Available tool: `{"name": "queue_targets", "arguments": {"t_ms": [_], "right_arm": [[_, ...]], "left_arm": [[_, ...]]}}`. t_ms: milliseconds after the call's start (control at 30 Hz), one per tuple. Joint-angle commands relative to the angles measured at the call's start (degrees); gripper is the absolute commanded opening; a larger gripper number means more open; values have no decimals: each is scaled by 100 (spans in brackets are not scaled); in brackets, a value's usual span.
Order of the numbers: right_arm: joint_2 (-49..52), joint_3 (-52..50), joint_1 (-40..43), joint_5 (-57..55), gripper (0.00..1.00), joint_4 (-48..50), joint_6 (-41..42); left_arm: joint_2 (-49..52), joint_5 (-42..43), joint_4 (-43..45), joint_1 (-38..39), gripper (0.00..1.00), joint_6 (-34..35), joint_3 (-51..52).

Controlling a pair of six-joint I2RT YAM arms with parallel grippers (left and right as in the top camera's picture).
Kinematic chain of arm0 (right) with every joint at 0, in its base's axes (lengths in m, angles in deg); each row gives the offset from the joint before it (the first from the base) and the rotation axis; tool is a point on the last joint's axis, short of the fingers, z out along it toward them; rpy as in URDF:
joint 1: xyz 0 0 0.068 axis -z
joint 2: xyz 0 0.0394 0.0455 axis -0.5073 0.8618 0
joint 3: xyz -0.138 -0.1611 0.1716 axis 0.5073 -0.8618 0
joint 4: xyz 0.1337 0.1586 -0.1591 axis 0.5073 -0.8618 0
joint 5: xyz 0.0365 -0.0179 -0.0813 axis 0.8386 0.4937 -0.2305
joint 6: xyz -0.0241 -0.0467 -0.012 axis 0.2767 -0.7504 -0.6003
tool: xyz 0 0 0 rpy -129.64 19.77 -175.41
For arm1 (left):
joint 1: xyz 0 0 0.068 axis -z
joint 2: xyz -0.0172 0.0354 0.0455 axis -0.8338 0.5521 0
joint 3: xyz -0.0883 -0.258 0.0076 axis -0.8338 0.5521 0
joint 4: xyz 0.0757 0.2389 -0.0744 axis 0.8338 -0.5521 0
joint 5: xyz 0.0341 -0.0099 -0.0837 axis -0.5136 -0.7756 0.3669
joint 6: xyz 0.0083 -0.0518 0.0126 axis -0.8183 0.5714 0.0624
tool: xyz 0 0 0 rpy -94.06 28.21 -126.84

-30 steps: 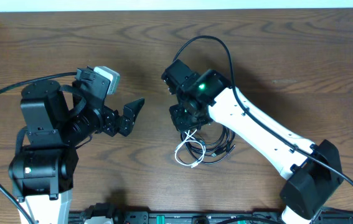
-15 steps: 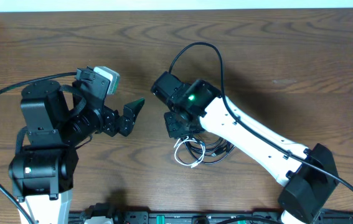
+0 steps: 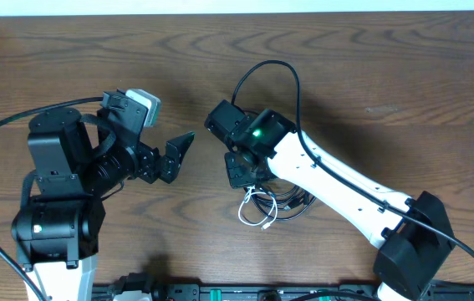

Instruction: Untangle cables

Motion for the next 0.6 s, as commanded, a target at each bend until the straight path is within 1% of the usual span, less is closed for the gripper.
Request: {"name": "queue_targets", "arguments": {"t_ms": [0, 133, 267, 433, 567], "right_arm": [[-101, -13, 37, -155, 1, 37, -31], [-389, 232, 267, -160, 1, 81, -455], [-890, 715, 682, -269, 1, 101, -872], [-1604, 1274, 1263, -647, 1, 94, -1054], [-2221, 1526, 1781, -935, 2, 101, -1130]], "left_arm": [[-22, -31, -17, -31, 98, 7, 15], [-20, -31, -17, -31, 98, 7, 15], [-20, -31, -17, -31, 98, 9, 15], [-20, -31, -20, -31, 98, 9, 15], [-20, -31, -17, -31, 98, 7, 15]]}}
